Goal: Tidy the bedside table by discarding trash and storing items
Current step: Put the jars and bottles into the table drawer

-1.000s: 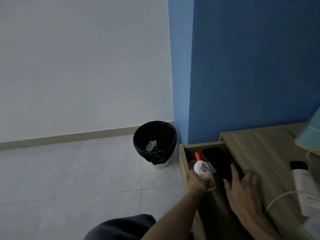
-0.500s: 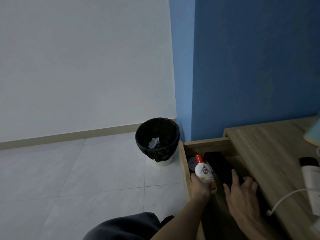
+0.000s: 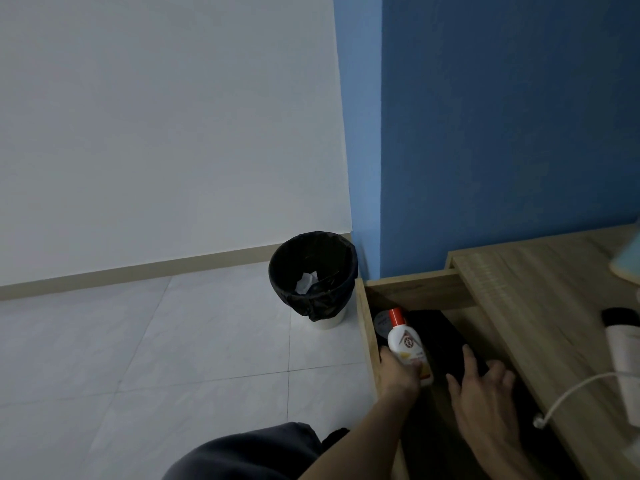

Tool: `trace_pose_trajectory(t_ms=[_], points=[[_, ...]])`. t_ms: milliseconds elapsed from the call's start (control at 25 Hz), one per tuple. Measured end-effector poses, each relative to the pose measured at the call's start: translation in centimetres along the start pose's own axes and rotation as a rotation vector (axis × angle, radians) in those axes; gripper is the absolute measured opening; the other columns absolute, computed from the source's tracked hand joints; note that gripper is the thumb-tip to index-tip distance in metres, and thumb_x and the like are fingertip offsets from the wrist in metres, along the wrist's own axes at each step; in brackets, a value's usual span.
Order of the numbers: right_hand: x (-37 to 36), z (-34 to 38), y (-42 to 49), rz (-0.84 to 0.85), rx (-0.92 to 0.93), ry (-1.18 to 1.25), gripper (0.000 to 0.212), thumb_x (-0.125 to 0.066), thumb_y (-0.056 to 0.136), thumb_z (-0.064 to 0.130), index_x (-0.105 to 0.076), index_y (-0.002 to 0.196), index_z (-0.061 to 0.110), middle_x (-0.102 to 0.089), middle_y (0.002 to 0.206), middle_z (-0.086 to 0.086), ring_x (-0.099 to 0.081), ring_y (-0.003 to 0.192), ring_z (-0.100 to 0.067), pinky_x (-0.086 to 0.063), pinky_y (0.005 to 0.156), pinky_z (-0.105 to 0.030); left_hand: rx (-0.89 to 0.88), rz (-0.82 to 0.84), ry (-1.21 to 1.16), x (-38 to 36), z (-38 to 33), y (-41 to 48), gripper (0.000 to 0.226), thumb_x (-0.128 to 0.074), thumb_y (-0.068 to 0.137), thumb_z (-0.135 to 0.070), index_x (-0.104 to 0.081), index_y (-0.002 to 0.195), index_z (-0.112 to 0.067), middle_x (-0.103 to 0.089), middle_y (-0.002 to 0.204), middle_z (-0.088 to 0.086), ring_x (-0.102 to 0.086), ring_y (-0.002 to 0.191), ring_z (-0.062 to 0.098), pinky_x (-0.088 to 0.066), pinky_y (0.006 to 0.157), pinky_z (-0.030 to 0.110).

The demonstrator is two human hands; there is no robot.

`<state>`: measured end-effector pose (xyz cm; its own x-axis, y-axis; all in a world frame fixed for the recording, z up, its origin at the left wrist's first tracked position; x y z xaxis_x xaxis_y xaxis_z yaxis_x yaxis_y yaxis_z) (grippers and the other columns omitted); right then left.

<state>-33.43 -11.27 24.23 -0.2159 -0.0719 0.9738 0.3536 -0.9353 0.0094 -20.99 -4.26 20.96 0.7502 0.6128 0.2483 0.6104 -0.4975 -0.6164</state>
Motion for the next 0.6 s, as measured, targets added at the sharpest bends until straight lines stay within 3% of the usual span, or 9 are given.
trace_pose_trajectory(t_ms=[120,280,360,440,480,600], points=[[0.4,-0.2,0.0,-0.005,-0.021,0.001,0.060,-0.064,0.079,0.032,-0.046,0.133,0.012,-0.049,0.115,-0.028,-0.048,0.097,-0.035,-0.045,0.076,-0.037,0.016,0.001,-0.005,0.1,0.1,0.1,0.047,-0.058,0.091,-0.016,-0.037,0.134,-0.014,-0.048,0.138,0.008,-0.050,0.127,0.025,-0.047,0.102,0.039],[-0.2,-0.5,0.1,0.005,-0.015,-0.014,0.065,-0.089,0.044,0.017,-0.067,0.103,0.000,-0.056,0.081,-0.034,-0.056,0.066,-0.040,-0.050,0.054,-0.041,0.024,-0.005,0.019,0.0,0.2,-0.1,0.049,-0.058,0.091,-0.016,-0.036,0.134,-0.014,-0.048,0.138,0.008,-0.050,0.128,0.025,-0.047,0.102,0.038],[0.2,-0.3,0.1,-0.022,0.000,-0.016,0.064,-0.084,0.058,0.023,-0.061,0.116,0.005,-0.056,0.093,-0.033,-0.055,0.077,-0.041,-0.050,0.063,-0.041,0.027,-0.002,0.028,-0.1,0.4,0.0,0.049,-0.059,0.091,-0.017,-0.036,0.134,-0.014,-0.048,0.138,0.008,-0.050,0.127,0.025,-0.047,0.101,0.038],[0.6,-0.3,-0.1,0.018,-0.028,-0.051,0.063,-0.063,0.080,0.037,-0.042,0.136,0.015,-0.049,0.117,-0.025,-0.050,0.100,-0.032,-0.046,0.079,-0.036,0.035,-0.001,0.028,-0.1,0.4,0.0,0.049,-0.059,0.091,-0.018,-0.036,0.135,-0.015,-0.048,0.138,0.008,-0.050,0.127,0.025,-0.048,0.101,0.038],[0.8,-0.3,-0.2,0.028,-0.036,-0.032,0.063,-0.060,0.082,0.038,-0.039,0.137,0.016,-0.048,0.119,-0.024,-0.049,0.102,-0.030,-0.045,0.080,-0.035,0.035,-0.003,0.027,0.0,0.4,0.0,0.049,-0.059,0.091,-0.018,-0.036,0.135,-0.015,-0.048,0.138,0.008,-0.050,0.127,0.025,-0.048,0.101,0.038],[0.0,-0.1,-0.2,0.055,-0.022,0.018,0.063,-0.083,0.060,0.021,-0.061,0.117,0.004,-0.056,0.094,-0.034,-0.054,0.078,-0.041,-0.049,0.062,-0.039,0.041,0.002,0.035,-0.1,0.5,-0.1,0.049,-0.058,0.092,-0.019,-0.035,0.135,-0.015,-0.048,0.138,0.008,-0.050,0.127,0.024,-0.047,0.100,0.036]])
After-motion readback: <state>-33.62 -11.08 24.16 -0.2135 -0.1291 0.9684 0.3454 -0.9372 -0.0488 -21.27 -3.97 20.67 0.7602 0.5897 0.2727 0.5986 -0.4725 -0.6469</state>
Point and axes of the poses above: each hand's wrist, its own y-axis towards the middle knuckle, its own x-axis out of the back of the hand, z = x × y, the point moved 7 cm from there along y, towards the middle knuckle
